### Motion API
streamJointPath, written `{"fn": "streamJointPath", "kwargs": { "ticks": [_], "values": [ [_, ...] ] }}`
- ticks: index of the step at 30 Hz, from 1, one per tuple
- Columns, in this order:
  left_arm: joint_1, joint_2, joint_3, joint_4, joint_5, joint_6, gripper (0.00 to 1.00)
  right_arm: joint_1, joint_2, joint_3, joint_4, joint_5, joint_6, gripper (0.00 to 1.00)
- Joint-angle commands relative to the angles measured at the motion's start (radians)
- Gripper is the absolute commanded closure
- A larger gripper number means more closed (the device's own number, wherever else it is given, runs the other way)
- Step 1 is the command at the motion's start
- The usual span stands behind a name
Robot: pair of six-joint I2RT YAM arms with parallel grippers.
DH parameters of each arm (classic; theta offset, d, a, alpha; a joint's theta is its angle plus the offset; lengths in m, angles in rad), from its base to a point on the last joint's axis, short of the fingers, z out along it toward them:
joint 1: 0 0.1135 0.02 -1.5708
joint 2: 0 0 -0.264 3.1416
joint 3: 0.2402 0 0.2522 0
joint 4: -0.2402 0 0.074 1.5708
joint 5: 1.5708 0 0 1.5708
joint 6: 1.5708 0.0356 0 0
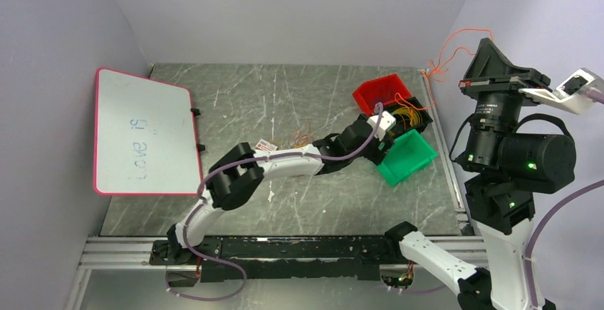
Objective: Untangle the cables
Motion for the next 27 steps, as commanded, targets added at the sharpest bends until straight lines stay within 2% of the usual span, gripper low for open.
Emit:
{"fn": "streamJointPath", "kwargs": {
  "ticks": [1, 8, 12, 14, 17, 21, 27],
  "values": [
    [-0.009, -0.13, -0.086, 0.111, 0.065, -0.005, 0.15, 0.002, 0.013, 0.035, 0.034, 0.035, -0.071, 1.0],
    [-0.007, -0.35, -0.401, 0.175, -0.017, -0.045, 0.14, 0.003, 0.049, 0.094, -0.074, 0.154, -0.105, 1.0],
    [0.015, -0.504, -0.574, 0.166, -0.069, -0.112, 0.15, 0.003, 0.104, 0.163, -0.256, 0.254, -0.086, 1.0],
    [0.03, -0.576, -0.63, 0.138, -0.111, -0.119, 0.14, 0.003, 0.117, 0.145, -0.336, 0.306, -0.058, 1.0],
    [0.077, -0.676, -0.684, 0.084, -0.149, -0.112, 0.14, 0.004, 0.11, 0.059, -0.44, 0.356, 0.038, 1.0],
    [0.186, -0.775, -0.721, 0.027, -0.124, -0.081, 0.14, 0.003, 0.087, -0.077, -0.529, 0.427, 0.162, 1.0],
    [0.342, -0.853, -0.722, -0.034, -0.097, 0.012, 0.14, 0.001, 0.074, -0.207, -0.59, 0.48, 0.288, 1.0]
  ]
}}
